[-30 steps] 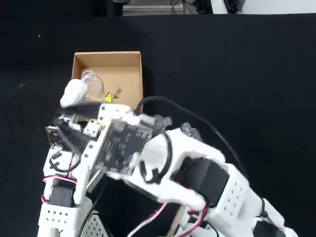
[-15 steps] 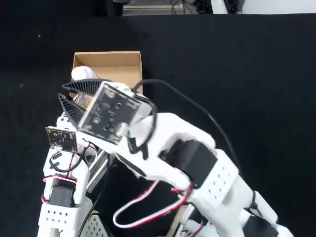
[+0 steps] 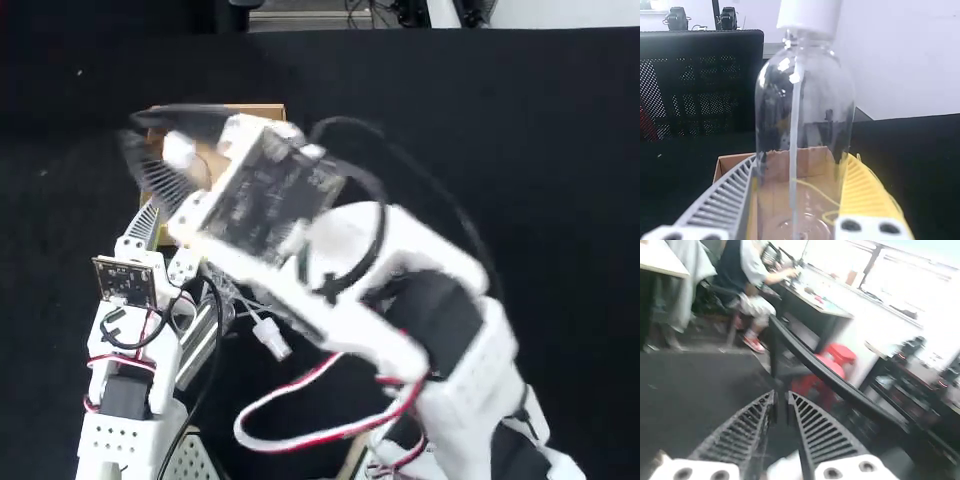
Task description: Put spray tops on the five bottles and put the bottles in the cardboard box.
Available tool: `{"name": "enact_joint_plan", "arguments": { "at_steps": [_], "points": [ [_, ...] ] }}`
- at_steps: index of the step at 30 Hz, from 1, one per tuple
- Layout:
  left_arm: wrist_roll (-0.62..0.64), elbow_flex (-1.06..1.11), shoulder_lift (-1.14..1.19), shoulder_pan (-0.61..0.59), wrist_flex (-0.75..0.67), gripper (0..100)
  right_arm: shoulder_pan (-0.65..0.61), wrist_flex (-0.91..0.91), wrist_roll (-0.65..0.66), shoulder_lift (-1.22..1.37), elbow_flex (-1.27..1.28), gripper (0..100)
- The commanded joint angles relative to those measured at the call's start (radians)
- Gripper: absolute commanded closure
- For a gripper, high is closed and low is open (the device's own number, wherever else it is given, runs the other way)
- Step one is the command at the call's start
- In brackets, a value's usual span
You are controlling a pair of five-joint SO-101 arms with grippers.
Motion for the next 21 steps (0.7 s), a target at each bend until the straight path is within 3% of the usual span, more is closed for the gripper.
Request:
{"name": "enact_joint_plan", "arguments": {
  "at_steps": [1,7,13,21],
  "points": [
    [-0.002,0.022,-0.011,0.005,0.002,97,0.169,0.155,-0.003,-0.025,-0.059,98.7],
    [-0.003,0.022,-0.011,0.002,-0.005,97,0.520,0.282,-0.011,-0.031,0.101,98.7],
    [-0.003,0.022,-0.011,-0.015,0.002,97,0.741,0.247,-0.003,-0.031,0.417,98.7],
    [-0.002,0.022,-0.012,-0.312,0.000,97,0.802,-0.244,-0.012,-0.031,0.938,98.7]
  ]
}}
